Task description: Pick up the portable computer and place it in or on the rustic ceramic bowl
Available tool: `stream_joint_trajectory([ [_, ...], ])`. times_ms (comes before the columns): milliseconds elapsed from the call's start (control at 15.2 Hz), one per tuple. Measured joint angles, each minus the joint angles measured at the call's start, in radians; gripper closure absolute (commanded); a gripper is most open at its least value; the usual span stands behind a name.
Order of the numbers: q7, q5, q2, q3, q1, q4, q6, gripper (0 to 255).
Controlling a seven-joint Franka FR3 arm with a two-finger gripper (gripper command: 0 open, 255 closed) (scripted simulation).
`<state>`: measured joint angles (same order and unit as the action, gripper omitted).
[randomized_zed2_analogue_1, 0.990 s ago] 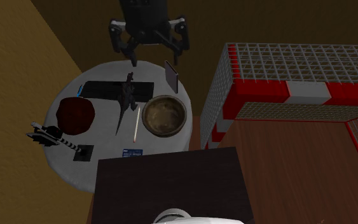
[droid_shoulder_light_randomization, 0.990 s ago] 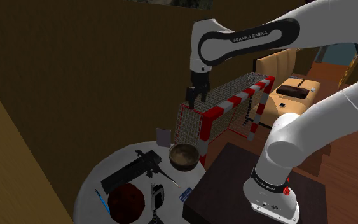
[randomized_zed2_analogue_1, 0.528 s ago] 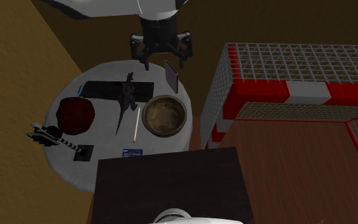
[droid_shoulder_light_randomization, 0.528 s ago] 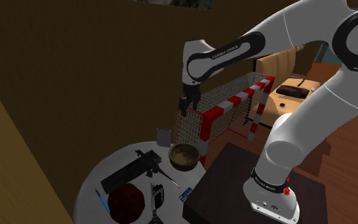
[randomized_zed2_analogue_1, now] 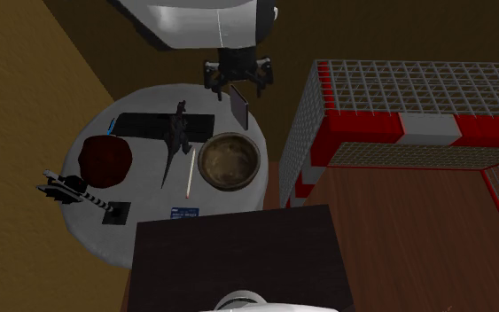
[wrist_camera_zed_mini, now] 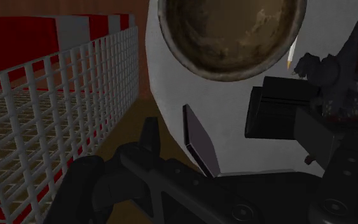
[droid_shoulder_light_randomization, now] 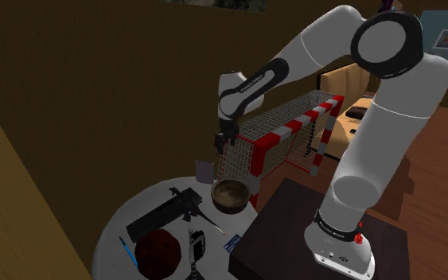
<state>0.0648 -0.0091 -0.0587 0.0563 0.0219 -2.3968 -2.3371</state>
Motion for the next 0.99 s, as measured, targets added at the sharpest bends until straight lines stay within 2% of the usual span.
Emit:
stream_joint_trajectory([
  [330, 0.063, 0.027, 0.176, 0.008, 0.011, 0.069, -0.110, 0],
  [660, 0.122, 0.060, 0.395, 0.000, 0.028, 0.219, -0.182, 0],
  [990, 0.142, 0.073, 0.494, -0.008, 0.038, 0.269, -0.232, 0],
])
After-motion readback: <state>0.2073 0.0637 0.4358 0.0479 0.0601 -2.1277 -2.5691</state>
